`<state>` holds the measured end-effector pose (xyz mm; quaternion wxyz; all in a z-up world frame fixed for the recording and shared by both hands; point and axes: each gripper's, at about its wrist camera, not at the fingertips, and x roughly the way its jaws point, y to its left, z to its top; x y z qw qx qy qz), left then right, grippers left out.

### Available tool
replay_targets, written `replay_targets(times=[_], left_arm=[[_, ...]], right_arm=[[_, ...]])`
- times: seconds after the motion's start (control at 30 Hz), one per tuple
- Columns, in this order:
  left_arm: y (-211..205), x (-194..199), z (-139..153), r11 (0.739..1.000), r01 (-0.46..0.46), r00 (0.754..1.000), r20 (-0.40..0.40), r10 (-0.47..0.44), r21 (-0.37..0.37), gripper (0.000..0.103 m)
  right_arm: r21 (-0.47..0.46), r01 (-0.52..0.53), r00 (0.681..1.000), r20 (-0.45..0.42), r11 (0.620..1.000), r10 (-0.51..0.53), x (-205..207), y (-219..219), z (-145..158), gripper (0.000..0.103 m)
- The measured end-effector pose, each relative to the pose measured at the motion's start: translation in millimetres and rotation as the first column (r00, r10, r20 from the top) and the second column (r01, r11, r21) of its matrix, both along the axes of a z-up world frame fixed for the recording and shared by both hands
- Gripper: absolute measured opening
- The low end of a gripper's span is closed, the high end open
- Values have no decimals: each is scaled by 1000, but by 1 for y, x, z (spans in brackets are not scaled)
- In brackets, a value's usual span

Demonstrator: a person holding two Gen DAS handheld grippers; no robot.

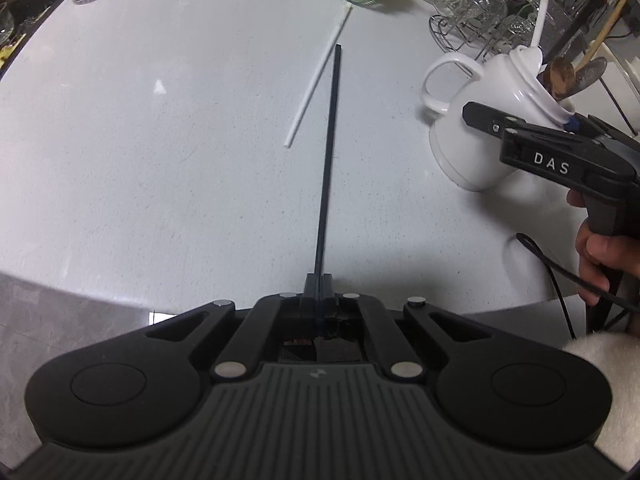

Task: Organize utensils
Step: 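Close the left gripper on the other black chopstick on the counter, then lift the black chopstick upright with the left gripper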

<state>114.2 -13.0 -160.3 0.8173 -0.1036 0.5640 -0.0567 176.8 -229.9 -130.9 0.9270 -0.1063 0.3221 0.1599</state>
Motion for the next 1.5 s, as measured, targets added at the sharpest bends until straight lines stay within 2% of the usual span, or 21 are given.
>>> replay_targets(times=[0.17, 0.27, 0.33, 0.4, 0.7, 0.77, 0.8, 1.1, 1.5], left_arm=[[7, -6, 3, 1000, -22, 1000, 21, 22, -9, 0], [4, -2, 2, 1000, -30, 999, 33, 30, 3, 3], [-1, 6, -1, 1000, -26, 999, 43, 26, 6, 16], [-5, 10, -2, 1000, -17, 998, 58, 16, 10, 20], [-19, 26, -15, 996, 17, 997, 71, -23, 85, 17], [-20, 28, -15, 994, 16, 998, 60, -23, 108, 5], [-21, 28, -16, 993, 18, 998, 56, -25, 114, 4], [-18, 4, -12, 996, -6, 1000, 20, 4, 84, 3], [0, -39, -5, 993, -118, 993, 29, 118, -9, 3]], right_arm=[[-1, -2, 1000, 2, 1000, 2, -2, 1, 0, 92], [-1, -4, 1000, 4, 1000, 4, -3, 1, 1, 92], [-3, -9, 1000, 2, 1000, 9, -4, 1, 1, 92], [-4, -14, 1000, 0, 1000, 14, -5, 1, 1, 92], [-2, -25, 1000, -1, 1000, 25, -12, -1, 1, 92], [2, -24, 1000, -1, 1000, 24, -13, -1, 1, 92], [4, -23, 1000, -1, 1000, 23, -13, -1, 1, 92], [-2, -24, 1000, -2, 1000, 24, -14, 0, 2, 92], [-12, -116, 993, -37, 993, 115, -3, 18, 5, 92]])
